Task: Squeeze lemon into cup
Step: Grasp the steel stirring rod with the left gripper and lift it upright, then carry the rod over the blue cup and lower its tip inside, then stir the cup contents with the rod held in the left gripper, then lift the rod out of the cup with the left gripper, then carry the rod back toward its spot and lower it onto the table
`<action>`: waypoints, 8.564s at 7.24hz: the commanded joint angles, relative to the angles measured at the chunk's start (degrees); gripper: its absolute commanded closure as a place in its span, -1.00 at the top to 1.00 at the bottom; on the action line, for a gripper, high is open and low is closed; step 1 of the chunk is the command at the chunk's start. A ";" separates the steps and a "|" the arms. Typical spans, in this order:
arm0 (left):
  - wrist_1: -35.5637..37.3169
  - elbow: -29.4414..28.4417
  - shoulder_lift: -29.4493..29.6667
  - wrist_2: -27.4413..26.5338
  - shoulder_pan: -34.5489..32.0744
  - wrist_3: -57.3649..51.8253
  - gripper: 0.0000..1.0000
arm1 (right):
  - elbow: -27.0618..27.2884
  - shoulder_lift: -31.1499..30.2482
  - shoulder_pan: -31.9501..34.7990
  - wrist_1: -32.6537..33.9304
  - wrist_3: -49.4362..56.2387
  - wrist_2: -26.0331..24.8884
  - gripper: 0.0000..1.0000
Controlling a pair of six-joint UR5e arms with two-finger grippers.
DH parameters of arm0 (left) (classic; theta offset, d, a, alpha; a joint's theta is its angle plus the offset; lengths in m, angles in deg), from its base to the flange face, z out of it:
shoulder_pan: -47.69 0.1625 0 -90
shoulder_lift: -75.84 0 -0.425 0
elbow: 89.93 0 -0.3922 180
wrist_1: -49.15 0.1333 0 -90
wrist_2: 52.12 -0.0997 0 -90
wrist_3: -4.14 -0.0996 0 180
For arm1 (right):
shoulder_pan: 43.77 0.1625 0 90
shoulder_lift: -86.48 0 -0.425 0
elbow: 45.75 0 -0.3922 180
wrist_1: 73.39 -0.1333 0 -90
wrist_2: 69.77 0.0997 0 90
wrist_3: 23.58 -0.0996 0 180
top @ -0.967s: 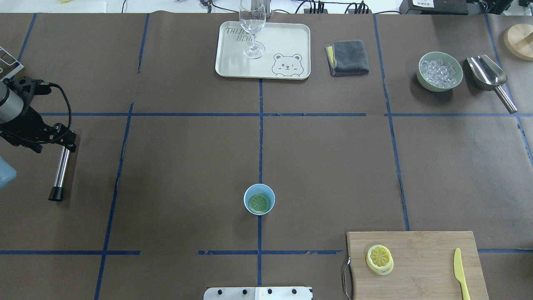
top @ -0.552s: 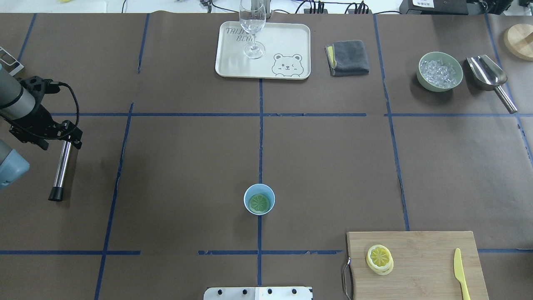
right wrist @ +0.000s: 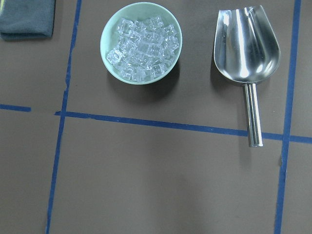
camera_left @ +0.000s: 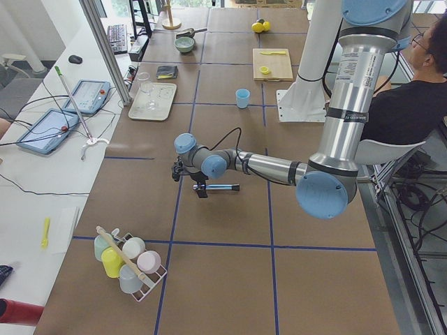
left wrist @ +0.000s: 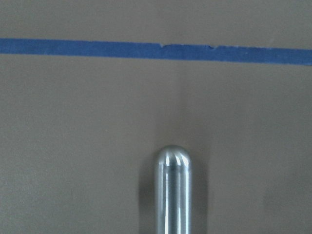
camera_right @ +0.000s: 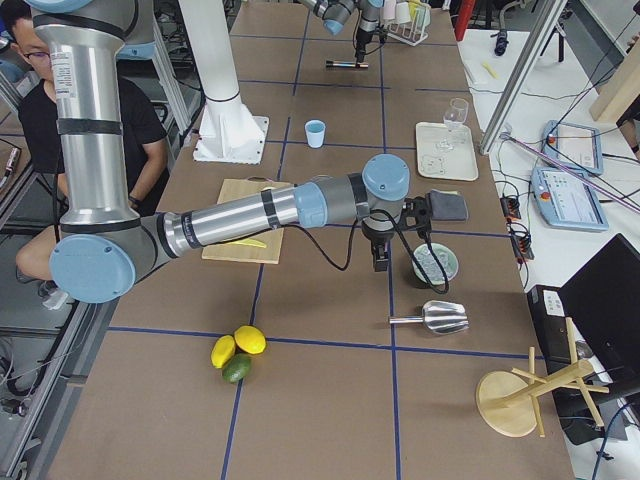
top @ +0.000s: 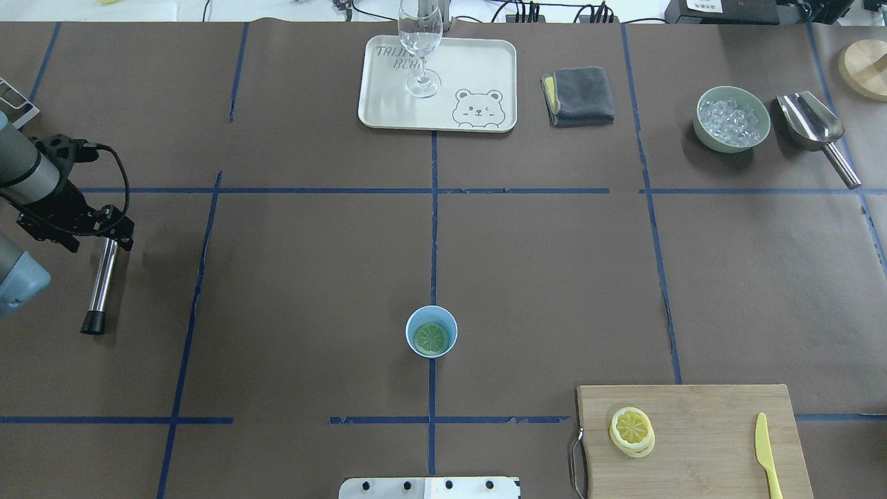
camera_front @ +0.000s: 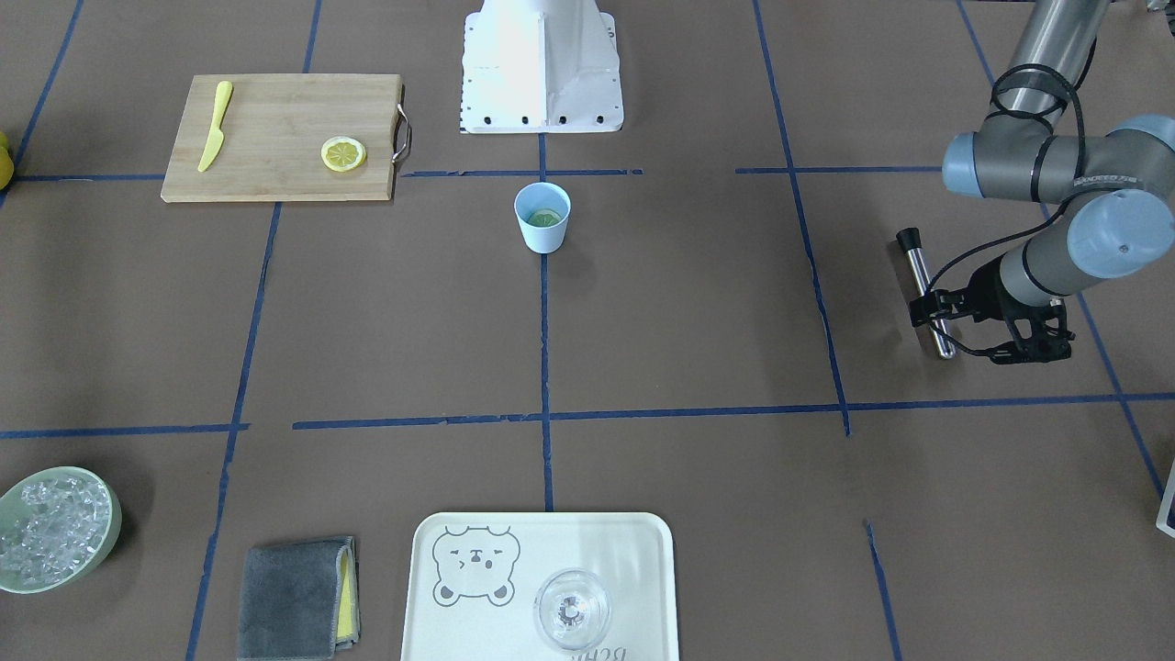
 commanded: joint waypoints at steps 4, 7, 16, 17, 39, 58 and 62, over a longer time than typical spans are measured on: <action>-0.12 0.83 -0.31 0.11 0.00 0.73 -0.97 | 0.06 0.20 0.27 0.09 0.00 0.00 1.00; 0.40 7.65 -1.89 -0.42 -0.08 0.65 -1.00 | 0.24 0.11 1.06 0.00 -0.09 0.35 1.00; -1.26 35.69 9.53 -38.34 14.99 21.43 -1.00 | 3.93 -5.51 3.43 0.79 -0.88 0.09 1.00; -1.26 39.46 9.71 -42.13 18.25 24.09 -1.00 | 3.93 -6.13 3.44 0.79 -0.88 0.00 1.00; -26.57 25.15 17.89 -88.49 50.28 16.84 -1.00 | 6.04 -9.56 5.99 0.88 -0.88 -1.49 1.00; 29.86 14.40 2.41 -7.63 -7.38 -13.32 -1.00 | -6.18 -10.88 3.88 -6.50 7.91 -9.41 1.00; 14.50 1.71 0.93 -3.15 -5.37 -13.24 -1.00 | -5.74 -10.35 3.44 -6.86 8.08 -10.02 1.00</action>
